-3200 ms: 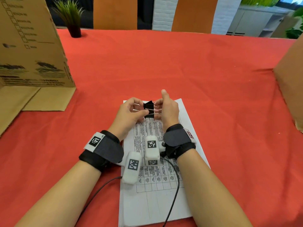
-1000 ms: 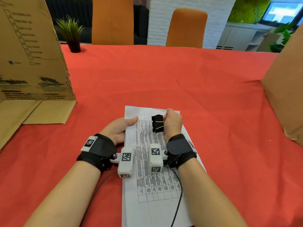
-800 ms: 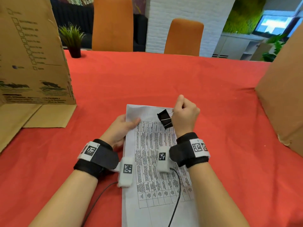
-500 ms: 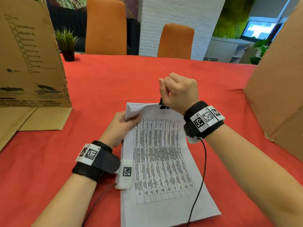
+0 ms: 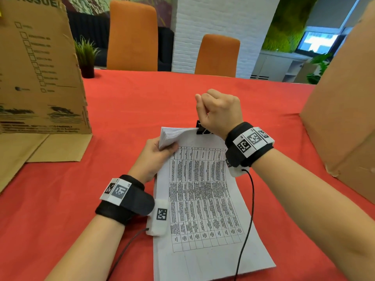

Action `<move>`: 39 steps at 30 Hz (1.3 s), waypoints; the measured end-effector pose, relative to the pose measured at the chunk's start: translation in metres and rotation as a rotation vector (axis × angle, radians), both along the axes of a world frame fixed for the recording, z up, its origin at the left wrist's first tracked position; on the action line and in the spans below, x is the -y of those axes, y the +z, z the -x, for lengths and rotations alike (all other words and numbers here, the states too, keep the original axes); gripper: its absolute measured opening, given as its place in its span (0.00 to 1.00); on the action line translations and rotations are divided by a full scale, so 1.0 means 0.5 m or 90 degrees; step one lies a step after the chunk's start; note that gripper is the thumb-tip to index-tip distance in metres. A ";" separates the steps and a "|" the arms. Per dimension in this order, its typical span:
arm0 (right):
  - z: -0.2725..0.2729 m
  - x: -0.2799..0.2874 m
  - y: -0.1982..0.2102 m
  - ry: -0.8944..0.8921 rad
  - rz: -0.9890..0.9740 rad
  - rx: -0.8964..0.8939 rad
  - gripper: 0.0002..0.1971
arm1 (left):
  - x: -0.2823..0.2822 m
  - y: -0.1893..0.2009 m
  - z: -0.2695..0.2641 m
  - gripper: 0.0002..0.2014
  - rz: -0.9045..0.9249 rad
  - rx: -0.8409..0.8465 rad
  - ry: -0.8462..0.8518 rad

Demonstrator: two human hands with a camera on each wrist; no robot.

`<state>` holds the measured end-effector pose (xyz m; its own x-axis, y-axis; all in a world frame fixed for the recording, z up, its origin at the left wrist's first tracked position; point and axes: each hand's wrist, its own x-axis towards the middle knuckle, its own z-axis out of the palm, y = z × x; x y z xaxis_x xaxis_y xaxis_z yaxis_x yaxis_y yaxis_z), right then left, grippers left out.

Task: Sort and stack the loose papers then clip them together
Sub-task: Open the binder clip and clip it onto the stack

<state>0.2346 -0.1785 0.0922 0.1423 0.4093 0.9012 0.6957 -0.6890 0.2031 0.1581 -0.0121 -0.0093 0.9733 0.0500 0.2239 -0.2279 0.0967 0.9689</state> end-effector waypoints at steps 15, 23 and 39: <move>0.009 0.004 -0.024 -0.155 0.121 -0.300 0.22 | 0.008 0.011 0.008 0.09 0.113 -0.004 -0.004; -0.001 -0.010 -0.006 -0.188 0.019 -0.367 0.28 | 0.029 0.018 0.013 0.10 0.089 0.070 0.093; 0.077 0.196 -0.109 0.364 -0.386 -1.096 0.20 | 0.007 0.096 0.004 0.06 0.057 0.064 0.160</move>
<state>0.1960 -0.2763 0.0377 0.8902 0.4547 -0.0283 -0.0106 -0.0413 -0.9991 0.1561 -0.0158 0.0387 0.9010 0.3102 0.3031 -0.3503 0.1085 0.9303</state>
